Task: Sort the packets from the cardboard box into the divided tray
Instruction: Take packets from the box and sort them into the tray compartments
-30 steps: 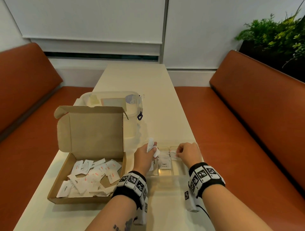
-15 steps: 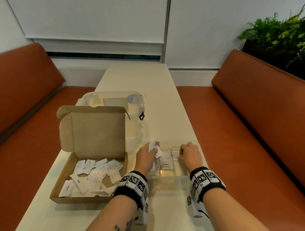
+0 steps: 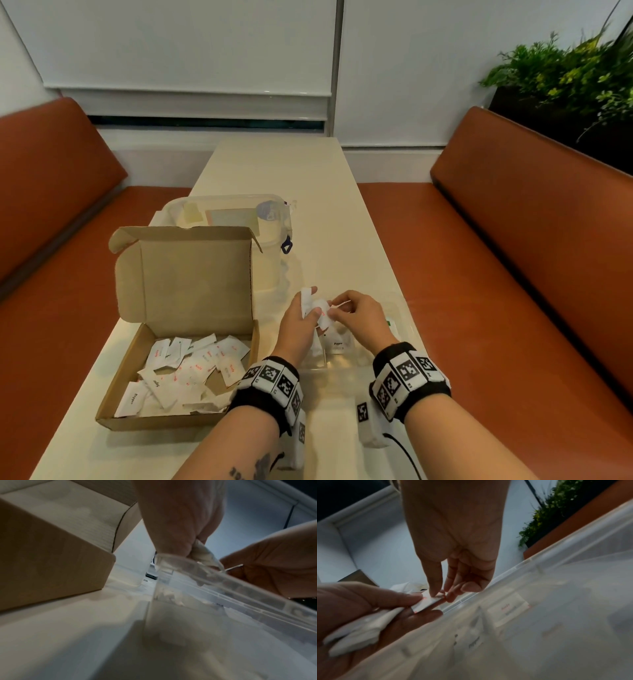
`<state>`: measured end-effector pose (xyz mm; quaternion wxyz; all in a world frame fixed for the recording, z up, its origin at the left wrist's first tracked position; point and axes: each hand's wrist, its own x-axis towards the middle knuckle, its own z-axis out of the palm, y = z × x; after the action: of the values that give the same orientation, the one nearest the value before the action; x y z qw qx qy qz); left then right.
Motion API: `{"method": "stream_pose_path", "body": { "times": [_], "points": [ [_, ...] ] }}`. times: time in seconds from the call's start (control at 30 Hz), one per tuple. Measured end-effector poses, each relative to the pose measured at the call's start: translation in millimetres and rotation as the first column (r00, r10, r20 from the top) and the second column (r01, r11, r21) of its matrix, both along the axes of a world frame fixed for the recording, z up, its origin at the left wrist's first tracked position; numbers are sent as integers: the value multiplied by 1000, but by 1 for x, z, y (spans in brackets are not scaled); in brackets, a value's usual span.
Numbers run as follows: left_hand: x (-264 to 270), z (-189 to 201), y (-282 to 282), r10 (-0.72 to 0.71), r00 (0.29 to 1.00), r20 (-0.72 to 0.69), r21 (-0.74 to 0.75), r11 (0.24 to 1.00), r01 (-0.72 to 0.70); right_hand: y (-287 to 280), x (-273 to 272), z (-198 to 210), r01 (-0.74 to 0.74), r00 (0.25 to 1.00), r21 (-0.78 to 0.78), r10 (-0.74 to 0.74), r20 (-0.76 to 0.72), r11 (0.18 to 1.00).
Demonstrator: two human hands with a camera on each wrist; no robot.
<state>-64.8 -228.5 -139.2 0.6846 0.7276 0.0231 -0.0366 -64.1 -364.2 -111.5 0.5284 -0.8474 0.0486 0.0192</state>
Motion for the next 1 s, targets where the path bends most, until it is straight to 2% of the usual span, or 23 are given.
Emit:
{"method": "stream_pose_path", "body": {
  "times": [0.2, 0.33, 0.37, 0.47, 0.53, 0.63, 0.77, 1.0],
  "points": [
    [3, 6, -2, 25, 999, 27, -28, 999, -25, -1, -3, -1, 17, 997, 138, -7, -71, 990],
    [4, 7, -8, 83, 994, -71, -196, 976, -96, -3, -5, -3, 155, 988, 290, -144, -59, 944],
    [4, 7, -9, 90, 994, -70, -200, 975, -102, -4, -6, -2, 183, 983, 336, -170, -67, 924],
    [5, 6, -8, 73, 997, -7, -68, 995, -73, -5, -8, -1, 224, 975, 417, -205, -91, 881],
    [6, 6, -11, 66, 998, -12, -48, 997, -67, -5, -10, -3, 205, 979, 442, -178, -102, 873],
    [7, 9, -14, 80, 996, -40, -39, 996, -82, -5, -12, -6, 151, 988, 440, -115, -108, 885],
    [7, 13, -11, 25, 999, -39, -4, 1000, -25, -11, -7, -2, 170, 985, 394, -165, -49, 903],
    [5, 13, -12, 63, 998, -27, -12, 998, -64, -30, -1, 9, 40, 997, 178, -29, -67, 983]
  ]
}}
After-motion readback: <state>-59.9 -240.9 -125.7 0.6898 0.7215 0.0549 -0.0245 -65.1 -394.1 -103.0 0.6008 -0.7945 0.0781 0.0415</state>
